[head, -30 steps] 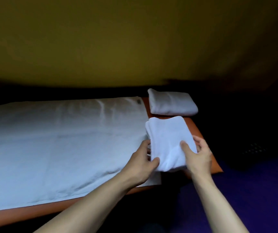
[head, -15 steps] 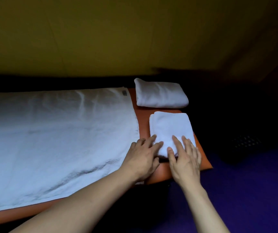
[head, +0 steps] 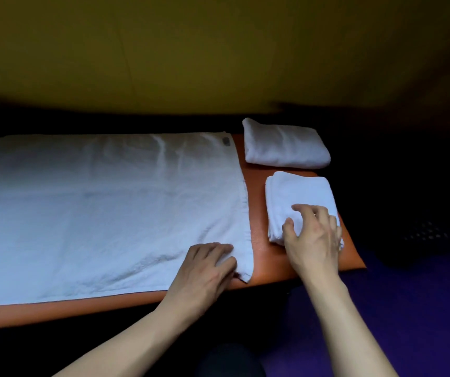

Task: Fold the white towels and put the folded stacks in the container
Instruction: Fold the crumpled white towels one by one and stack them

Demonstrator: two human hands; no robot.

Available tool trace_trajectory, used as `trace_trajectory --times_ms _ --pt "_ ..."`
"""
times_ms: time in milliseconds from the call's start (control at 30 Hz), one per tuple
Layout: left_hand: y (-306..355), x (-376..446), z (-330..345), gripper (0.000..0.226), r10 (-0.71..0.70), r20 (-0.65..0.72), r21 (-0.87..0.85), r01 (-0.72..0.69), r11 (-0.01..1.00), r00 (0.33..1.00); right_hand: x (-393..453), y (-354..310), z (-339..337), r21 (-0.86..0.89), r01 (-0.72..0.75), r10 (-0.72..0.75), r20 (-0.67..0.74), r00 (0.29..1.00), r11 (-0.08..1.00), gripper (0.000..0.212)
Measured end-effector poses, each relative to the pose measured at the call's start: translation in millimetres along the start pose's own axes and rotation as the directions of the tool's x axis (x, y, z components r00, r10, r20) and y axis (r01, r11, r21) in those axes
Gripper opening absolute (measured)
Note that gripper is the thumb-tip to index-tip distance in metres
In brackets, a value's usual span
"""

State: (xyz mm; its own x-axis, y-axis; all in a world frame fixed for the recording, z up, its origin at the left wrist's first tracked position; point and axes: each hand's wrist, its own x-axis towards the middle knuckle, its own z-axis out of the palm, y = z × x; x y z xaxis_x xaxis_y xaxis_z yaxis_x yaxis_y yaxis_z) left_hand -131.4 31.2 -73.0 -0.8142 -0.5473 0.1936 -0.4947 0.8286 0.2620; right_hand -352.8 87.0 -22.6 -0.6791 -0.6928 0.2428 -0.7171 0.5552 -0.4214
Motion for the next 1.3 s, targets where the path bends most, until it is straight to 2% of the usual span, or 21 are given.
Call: trace_trajectory --times_ms 100,167,200,267,300,367,400,467,533,633,700,767,833,867,967,1133,1300 --pt "1.3 7.2 -6.0 0.009 -0.06 -0.02 -0.05 0.059 0.997 0.998 1.6 -23.5 -2.9 0.058 0.111 -0.115 0.076 0.99 0.992 0.027" --pt "3.6 9.0 -18.5 0.007 -0.223 -0.058 -0.24 0.203 0.949 0.973 0.9 -36.4 -1.2 0.127 0.133 -0.154 0.171 0.973 0.983 0.022" --pt "4.2 8.1 -25.4 0.006 -0.318 -0.065 -0.356 0.276 0.893 0.946 0.4 -41.9 0.6 0.146 0.112 -0.141 0.211 0.967 0.983 0.018" --pt "5.4 4.8 -41.7 0.01 -0.409 -0.111 -0.482 0.31 0.819 0.906 1.6 -53.4 4.5 0.206 -0.005 -0.057 0.298 0.953 0.979 0.017" --pt "5.4 3.3 -49.3 0.011 -0.411 -0.147 -0.499 0.291 0.816 0.9 4.5 -59.8 8.6 0.282 -0.121 0.008 0.369 0.929 0.952 0.028" --pt "2.9 0.8 -63.4 0.012 -0.4 -0.173 -0.532 0.257 0.807 0.9 12.7 -76.1 21.0 0.433 -0.362 0.111 0.504 0.856 0.826 0.048" --pt "0.8 0.0 -69.4 0.017 -0.404 -0.163 -0.554 0.255 0.793 0.9 19.1 -84.5 27.9 0.47 -0.438 0.145 0.537 0.831 0.766 0.055" --pt "-3.2 -1.8 -77.6 0.028 -0.4 -0.139 -0.561 0.26 0.786 0.906 35.9 -105.4 38.7 0.506 -0.539 0.191 0.586 0.788 0.673 0.064" --pt "-3.2 -4.7 -84.9 0.03 -0.381 -0.114 -0.56 0.258 0.787 0.917 54.7 -123.9 47.6 0.501 -0.579 0.208 0.613 0.762 0.644 0.067" --pt "2.1 -10.5 -98.7 0.028 -0.374 -0.084 -0.599 0.253 0.76 0.924 81.8 -134.5 63.2 0.482 -0.568 0.226 0.596 0.77 0.667 0.044" --pt "6.2 -15.3 -111.2 0.023 -0.382 -0.082 -0.655 0.239 0.716 0.92 91.9 -136.1 69.4 0.48 -0.598 0.241 0.614 0.751 0.642 0.029" --pt "11.7 -19.1 -125.1 0.019 -0.438 -0.072 -0.733 0.25 0.633 0.896 94.8 -137.8 67.2 0.51 -0.646 0.238 0.649 0.723 0.568 0.018" --pt "15.5 -23.9 -137.3 0.011 -0.511 -0.062 -0.8 0.263 0.539 0.857 94.5 -144.2 59.6 0.561 -0.702 0.189 0.706 0.683 0.439 0.006" --pt "16.3 -26.6 -142.9 0.008 -0.539 -0.061 -0.822 0.264 0.504 0.84 94.6 -147.5 55.3 0.588 -0.713 0.169 0.714 0.679 0.382 0.008" --pt "15.1 -35.1 -156.8 0.018 -0.585 -0.088 -0.841 0.255 0.478 0.806 96.2 -160.9 44.4 0.723 -0.623 0.121 0.619 0.776 0.297 0.026" --pt "-11.5 -67.5 -182.8 0.04 -0.713 -0.186 -0.831 0.279 0.482 0.676 89.8 -205.7 16.7 0.822 -0.531 0.142 0.512 0.847 0.207 0.026" --pt "-62.4 -114.5 -214.3 0.047 -0.768 -0.22 -0.863 0.247 0.441 0.601 77.2 -293.1 7.7 0.833 -0.484 0.111 0.473 0.874 0.268 0.021"
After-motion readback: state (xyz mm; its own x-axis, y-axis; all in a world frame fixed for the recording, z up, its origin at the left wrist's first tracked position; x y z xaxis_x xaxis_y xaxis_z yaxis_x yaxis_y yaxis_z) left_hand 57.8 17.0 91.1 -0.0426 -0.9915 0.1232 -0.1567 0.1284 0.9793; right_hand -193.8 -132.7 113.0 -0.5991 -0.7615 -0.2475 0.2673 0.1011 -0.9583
